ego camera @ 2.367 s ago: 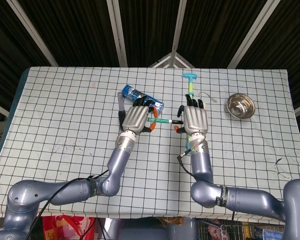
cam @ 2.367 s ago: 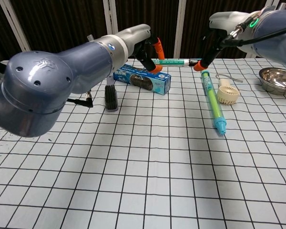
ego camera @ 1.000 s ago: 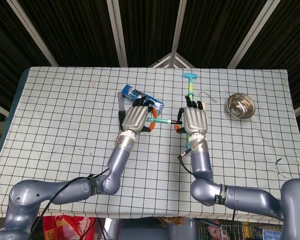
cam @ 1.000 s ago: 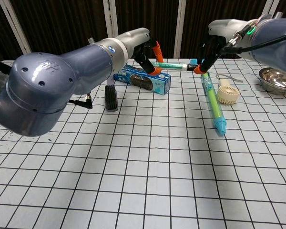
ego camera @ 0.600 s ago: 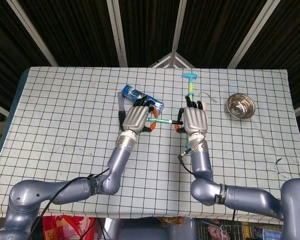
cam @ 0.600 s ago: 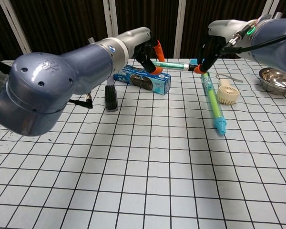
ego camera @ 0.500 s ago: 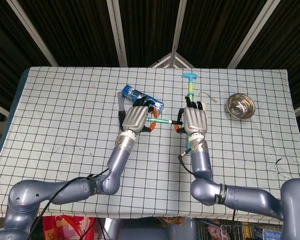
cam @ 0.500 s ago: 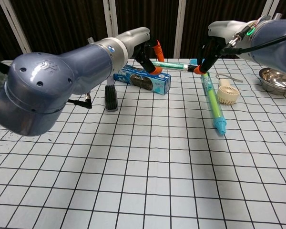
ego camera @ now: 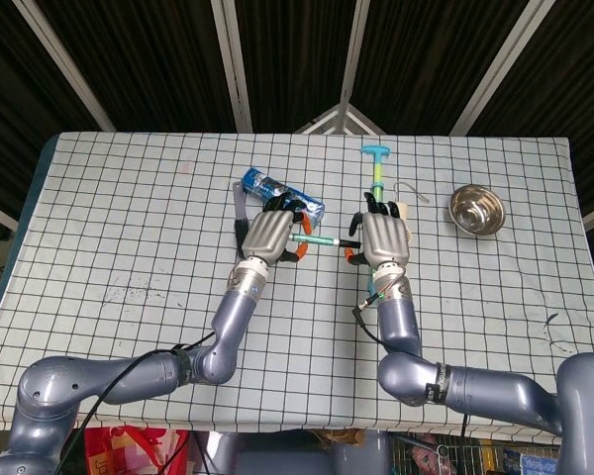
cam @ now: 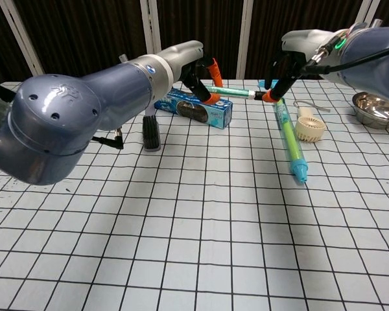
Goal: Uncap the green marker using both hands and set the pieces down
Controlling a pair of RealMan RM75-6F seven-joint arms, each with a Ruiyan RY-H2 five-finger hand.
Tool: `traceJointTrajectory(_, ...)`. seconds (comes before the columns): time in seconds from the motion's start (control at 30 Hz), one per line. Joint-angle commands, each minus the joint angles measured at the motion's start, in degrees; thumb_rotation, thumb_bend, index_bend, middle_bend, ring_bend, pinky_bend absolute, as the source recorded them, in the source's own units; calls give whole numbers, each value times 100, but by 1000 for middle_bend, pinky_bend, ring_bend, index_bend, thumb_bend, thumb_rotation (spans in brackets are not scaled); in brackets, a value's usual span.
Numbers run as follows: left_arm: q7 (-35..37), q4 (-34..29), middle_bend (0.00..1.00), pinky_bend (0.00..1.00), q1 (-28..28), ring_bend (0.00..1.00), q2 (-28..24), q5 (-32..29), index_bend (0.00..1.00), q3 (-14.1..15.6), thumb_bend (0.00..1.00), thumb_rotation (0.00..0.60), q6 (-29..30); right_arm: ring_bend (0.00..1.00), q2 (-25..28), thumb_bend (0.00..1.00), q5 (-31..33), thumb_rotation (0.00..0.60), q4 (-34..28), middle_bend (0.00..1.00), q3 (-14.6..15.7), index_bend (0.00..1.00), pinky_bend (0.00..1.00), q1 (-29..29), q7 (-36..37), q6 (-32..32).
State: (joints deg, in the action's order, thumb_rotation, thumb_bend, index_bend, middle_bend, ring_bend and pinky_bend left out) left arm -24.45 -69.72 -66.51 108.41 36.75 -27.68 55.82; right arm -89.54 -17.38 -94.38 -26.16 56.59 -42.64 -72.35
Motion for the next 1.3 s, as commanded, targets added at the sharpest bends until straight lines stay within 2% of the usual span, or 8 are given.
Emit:
traceJointTrajectory(0.03, 27, 33, 176, 0, -6, 0, 16, 15, 658, 1, 547, 600, -22, 136, -6, 327, -12, 600, 16, 80, 4, 509, 45, 6, 13, 6)
traceJointTrajectory(1.3, 371, 192, 181, 0, 17, 0, 93, 293, 663, -32, 548, 600, -51, 137, -22, 343, 28, 600, 143, 80, 63, 554, 45, -13, 133, 83)
